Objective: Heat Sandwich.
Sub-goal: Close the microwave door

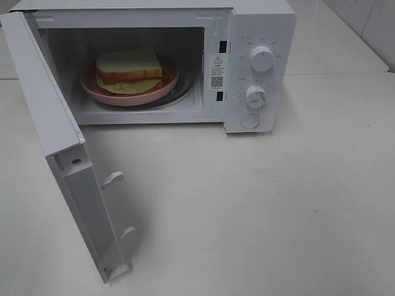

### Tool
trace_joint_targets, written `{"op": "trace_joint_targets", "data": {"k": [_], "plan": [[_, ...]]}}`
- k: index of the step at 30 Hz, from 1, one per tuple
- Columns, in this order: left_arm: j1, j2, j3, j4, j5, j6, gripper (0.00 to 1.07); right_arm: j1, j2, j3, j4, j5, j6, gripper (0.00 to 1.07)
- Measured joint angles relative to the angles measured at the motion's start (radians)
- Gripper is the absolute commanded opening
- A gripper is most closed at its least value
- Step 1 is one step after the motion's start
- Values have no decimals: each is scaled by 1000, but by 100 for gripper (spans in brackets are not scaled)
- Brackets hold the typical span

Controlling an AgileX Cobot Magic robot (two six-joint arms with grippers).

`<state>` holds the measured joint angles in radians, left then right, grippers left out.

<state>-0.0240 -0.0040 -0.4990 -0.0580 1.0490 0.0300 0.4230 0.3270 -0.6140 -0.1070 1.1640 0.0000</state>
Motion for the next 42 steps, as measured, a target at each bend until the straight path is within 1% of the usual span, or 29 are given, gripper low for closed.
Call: {"op": "trace_joint_targets", "data": {"k": [3,4,6,7,8,10,12,15,18,20,21,26,29,42], "plan": [[0,0,0,0,0,0,104,-83,-71,36,13,-48,0,87],[0,0,0,0,0,0,104,-83,-71,36,13,-48,0,87],[0,0,0,0,0,0,104,-120,-101,62,30,-69,0,85],[0,0,0,0,0,0,104,-163,-132,87,41,-90,0,84],[0,0,0,0,0,0,104,-185,-149,98,47,-100,0,84],[0,0,0,0,0,0,104,-201,-164,103,48,-106,0,83],[0,0,0,0,0,0,104,-250,-196,105,48,-117,0,82],[0,0,0,0,0,0,104,-273,-213,106,49,-117,6,82],[0,0,0,0,0,0,104,-317,-244,107,51,-119,9,81],[0,0,0,0,0,0,104,-327,-253,107,51,-120,9,80],[0,0,0,0,0,0,104,-348,-275,107,53,-120,15,80],[0,0,0,0,0,0,104,-388,-328,108,53,-119,25,79],[0,0,0,0,0,0,104,-398,-330,108,53,-119,25,78],[0,0,0,0,0,0,104,-399,-330,108,53,-119,25,76]]}}
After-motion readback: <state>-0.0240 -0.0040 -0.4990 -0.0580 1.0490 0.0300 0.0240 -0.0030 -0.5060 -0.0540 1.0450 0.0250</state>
